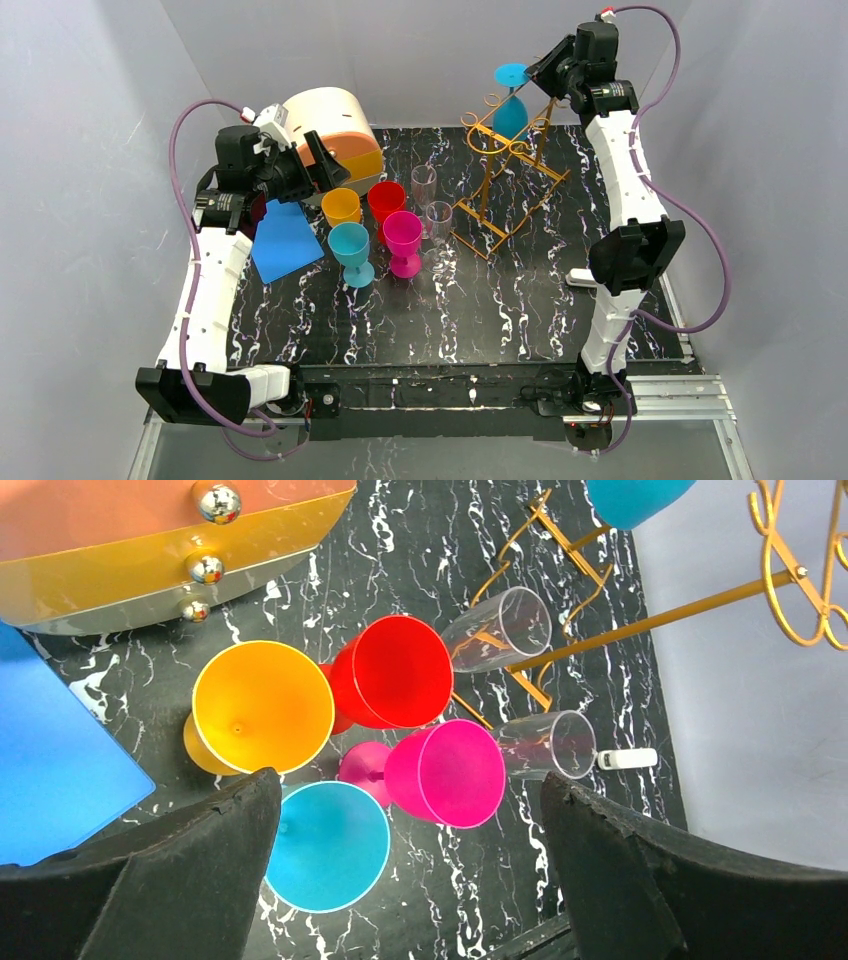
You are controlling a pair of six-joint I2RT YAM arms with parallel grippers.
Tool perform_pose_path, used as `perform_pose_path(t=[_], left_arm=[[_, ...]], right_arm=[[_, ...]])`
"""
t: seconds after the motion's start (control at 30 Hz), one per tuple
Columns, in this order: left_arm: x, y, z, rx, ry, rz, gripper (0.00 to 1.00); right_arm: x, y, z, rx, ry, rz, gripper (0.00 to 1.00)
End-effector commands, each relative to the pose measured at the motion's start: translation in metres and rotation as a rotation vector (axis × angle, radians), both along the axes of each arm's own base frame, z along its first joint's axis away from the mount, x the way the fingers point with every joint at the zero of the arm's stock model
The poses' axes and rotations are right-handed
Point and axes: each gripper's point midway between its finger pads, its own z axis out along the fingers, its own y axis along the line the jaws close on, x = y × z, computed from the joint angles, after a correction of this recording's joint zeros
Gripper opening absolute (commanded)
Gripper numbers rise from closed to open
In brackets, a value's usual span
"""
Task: Take the wine glass off the wine glass rack
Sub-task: Pick up the wine glass from the wine rack.
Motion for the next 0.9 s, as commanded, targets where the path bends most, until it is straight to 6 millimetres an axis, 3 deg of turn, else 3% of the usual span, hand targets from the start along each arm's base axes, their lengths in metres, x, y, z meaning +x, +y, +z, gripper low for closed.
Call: perform_pose_path(t=[0.0, 0.3, 0.67, 0.87], left_arm=[[0.000, -0.008, 0.018, -0.049, -0.038, -0.037, 0.98], [0.000, -0.014, 0.015, -0.082, -0.022, -0.060, 0.98], [0.000, -0.012, 0.011, -0.076, -0.010, -0.043, 0.98], [0.002, -0.010, 0.005, -0.070, -0.001, -0.029, 0.98]], right_arm=[[0.002, -0.003, 0.030, 0.033, -0.104, -0.021, 0.21], [-0.001, 0.007, 0.029, 0.119, -0.094, 0.013, 0.02], [-0.006, 0.008, 0.037, 0.251, -0.115, 0.008, 0.01], [-0.008, 0.012, 0.051, 0.429, -0.173, -0.001, 0.01]])
